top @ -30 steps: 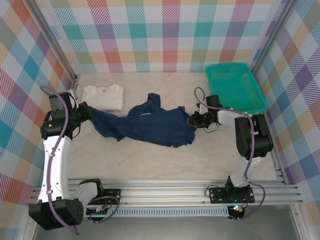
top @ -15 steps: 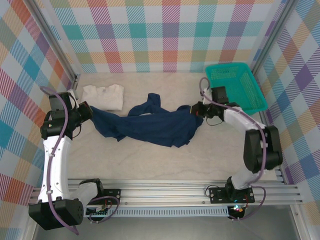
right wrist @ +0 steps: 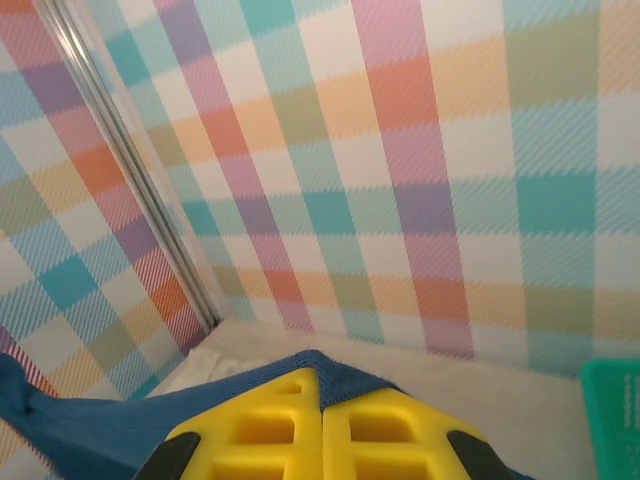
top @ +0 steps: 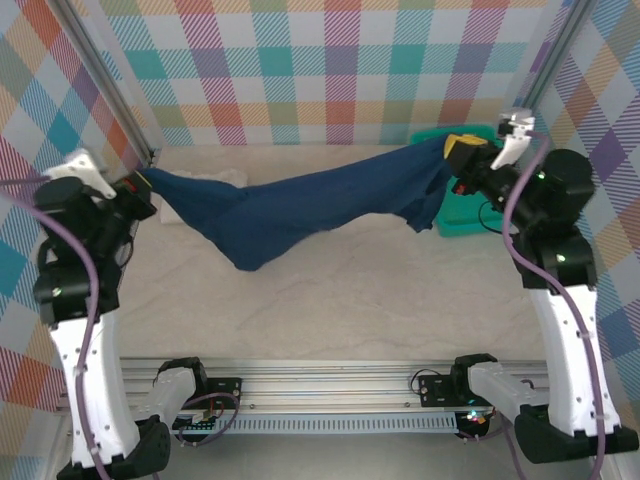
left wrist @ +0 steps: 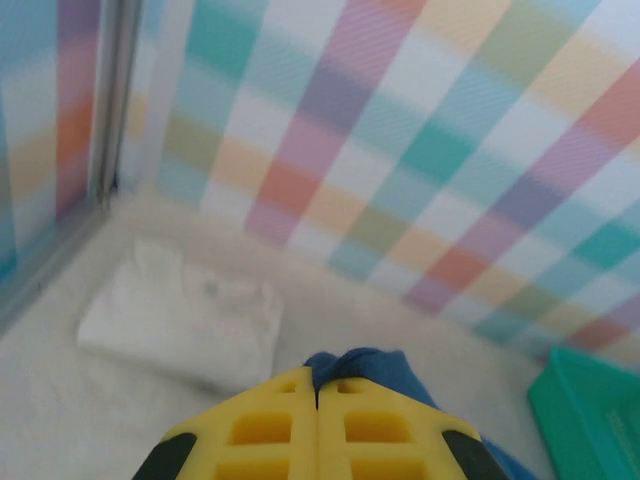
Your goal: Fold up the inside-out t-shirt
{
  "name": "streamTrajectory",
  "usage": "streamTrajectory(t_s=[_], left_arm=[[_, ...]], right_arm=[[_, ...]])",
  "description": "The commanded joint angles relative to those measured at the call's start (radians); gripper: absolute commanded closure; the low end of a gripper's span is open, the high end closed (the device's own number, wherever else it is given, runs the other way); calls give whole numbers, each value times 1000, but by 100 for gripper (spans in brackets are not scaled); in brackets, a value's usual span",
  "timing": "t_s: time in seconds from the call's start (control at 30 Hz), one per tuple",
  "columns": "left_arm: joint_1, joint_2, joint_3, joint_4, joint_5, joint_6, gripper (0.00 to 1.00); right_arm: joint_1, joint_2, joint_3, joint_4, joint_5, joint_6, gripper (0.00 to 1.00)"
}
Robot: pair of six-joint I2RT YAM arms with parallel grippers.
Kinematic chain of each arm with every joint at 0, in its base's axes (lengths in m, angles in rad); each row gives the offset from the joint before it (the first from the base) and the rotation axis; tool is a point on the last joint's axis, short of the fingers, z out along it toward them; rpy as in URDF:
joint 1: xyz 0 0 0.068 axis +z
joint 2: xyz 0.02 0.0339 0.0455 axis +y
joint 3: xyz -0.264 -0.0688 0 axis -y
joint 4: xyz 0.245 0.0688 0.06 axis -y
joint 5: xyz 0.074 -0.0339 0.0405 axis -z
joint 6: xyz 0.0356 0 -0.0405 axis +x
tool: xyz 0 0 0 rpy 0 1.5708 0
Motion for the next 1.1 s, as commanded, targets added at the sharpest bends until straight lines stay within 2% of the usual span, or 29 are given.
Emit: streamTrajectory(t_s=[0.0,0.13,0.3,0.63,0.8,1.07], left_arm=[[15,0,181,-12,-125,55,100],[15,3,396,-27,-188,110,100],[8,38,520,-63,-285,202,100],[6,210,509,-66,-200,195,100],[7,305,586,-66,-152,173,100],[7,264,678,-65,-133,164,100]], right_arm=[[-3,-31,86,-79,27,-64,100],[-3,-117,159,-94,45,-103,100],[-3,-160,189,-152,89,-162,100],[-3,-57,90,-125,18,-105,100],[-3,29,127,-109,9,-98,100],[-3,22,225,-156,-25,-94,100]])
